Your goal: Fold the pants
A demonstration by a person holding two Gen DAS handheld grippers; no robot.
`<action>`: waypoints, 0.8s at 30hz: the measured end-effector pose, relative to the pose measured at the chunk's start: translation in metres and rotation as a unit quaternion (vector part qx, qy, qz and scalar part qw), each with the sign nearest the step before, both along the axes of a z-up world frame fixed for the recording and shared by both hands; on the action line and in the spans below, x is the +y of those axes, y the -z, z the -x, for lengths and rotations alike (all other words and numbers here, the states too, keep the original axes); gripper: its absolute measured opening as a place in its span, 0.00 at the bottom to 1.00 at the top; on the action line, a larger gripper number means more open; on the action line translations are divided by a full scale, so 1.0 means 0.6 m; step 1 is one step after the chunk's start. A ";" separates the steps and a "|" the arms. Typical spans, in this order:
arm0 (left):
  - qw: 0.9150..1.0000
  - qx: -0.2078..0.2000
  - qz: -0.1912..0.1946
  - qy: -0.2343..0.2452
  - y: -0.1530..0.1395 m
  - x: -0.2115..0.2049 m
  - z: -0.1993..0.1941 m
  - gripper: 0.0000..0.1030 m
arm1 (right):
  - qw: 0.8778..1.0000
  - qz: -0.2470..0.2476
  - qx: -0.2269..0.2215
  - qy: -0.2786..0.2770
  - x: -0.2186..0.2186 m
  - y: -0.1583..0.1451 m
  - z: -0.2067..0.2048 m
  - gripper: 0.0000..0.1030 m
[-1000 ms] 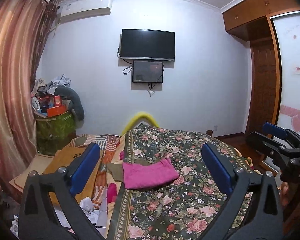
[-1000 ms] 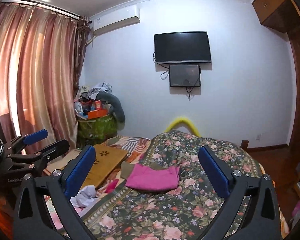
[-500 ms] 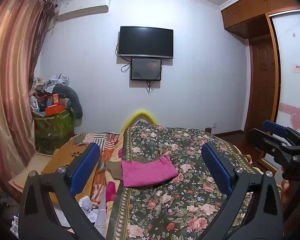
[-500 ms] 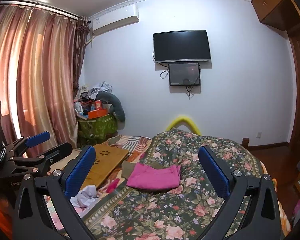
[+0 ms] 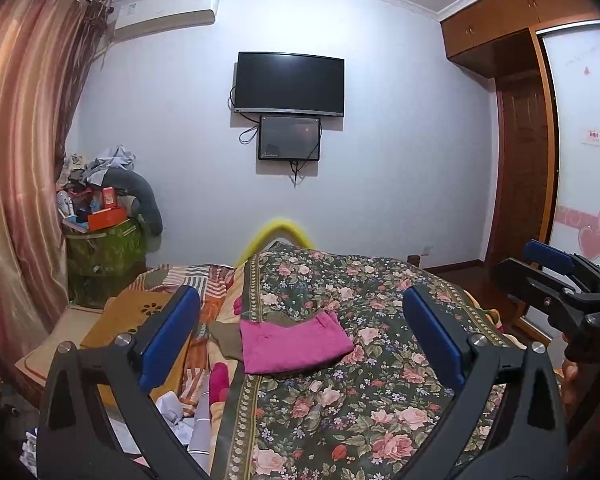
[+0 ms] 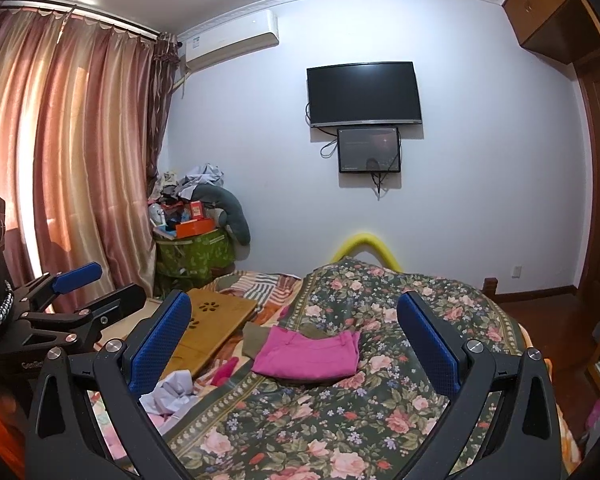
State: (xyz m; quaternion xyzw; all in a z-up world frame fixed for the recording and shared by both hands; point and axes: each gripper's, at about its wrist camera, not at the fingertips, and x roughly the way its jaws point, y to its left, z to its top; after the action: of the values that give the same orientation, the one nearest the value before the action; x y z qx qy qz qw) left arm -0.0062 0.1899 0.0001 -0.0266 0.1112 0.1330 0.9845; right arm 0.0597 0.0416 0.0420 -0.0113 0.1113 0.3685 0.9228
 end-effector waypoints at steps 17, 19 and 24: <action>1.000 0.005 0.006 0.001 0.002 0.003 -0.002 1.00 | 1.000 -0.001 0.002 -0.008 0.008 -0.002 0.006 0.99; 1.000 0.004 0.007 0.002 0.001 0.004 -0.002 1.00 | 1.000 -0.001 0.002 -0.008 0.008 -0.002 0.006 0.99; 1.000 0.005 0.011 0.008 0.001 0.007 -0.002 1.00 | 1.000 -0.001 0.004 -0.008 0.008 -0.002 0.004 0.99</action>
State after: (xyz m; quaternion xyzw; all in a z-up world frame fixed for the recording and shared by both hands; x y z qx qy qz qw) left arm -0.0052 0.1938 -0.0008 -0.0364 0.1176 0.1243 0.9846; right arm 0.0572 0.0462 0.0432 -0.0098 0.1146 0.3760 0.9195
